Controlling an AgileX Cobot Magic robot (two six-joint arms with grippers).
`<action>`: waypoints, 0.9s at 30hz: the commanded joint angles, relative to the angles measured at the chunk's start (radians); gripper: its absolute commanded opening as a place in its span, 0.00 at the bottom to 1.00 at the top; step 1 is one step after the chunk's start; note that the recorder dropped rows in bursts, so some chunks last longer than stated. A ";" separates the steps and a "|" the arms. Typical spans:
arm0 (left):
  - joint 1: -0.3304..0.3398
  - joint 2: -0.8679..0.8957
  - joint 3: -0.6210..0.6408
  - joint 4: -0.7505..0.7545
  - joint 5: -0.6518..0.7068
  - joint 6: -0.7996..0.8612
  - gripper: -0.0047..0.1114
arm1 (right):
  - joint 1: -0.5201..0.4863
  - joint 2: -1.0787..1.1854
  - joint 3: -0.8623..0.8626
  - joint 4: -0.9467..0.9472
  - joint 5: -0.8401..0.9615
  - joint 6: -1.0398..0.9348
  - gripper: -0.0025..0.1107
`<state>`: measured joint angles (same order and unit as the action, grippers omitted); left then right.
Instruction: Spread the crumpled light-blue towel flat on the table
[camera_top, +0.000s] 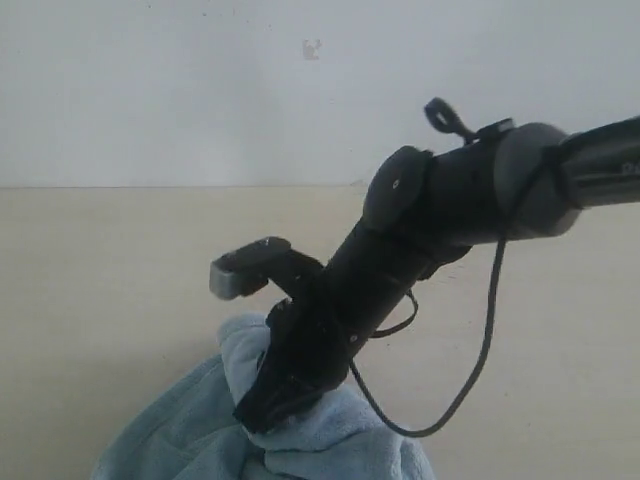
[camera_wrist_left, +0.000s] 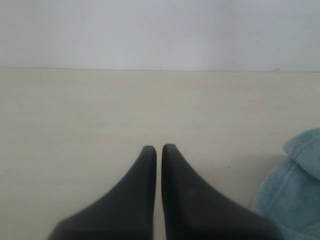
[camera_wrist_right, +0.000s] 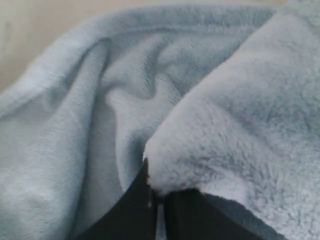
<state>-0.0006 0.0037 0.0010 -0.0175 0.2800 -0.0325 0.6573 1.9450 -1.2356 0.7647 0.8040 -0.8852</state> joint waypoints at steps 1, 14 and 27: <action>-0.010 -0.004 -0.001 0.000 -0.003 0.000 0.07 | 0.030 0.037 0.002 -0.099 0.016 0.079 0.13; -0.010 -0.004 -0.001 0.000 -0.003 0.000 0.07 | 0.173 0.039 0.000 -0.024 0.002 0.066 0.46; -0.010 -0.004 -0.001 0.000 -0.003 0.000 0.07 | -0.112 -0.167 -0.066 -0.542 0.051 0.547 0.46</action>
<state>-0.0006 0.0037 0.0010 -0.0175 0.2800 -0.0325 0.5913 1.7917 -1.2977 0.2763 0.7897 -0.3612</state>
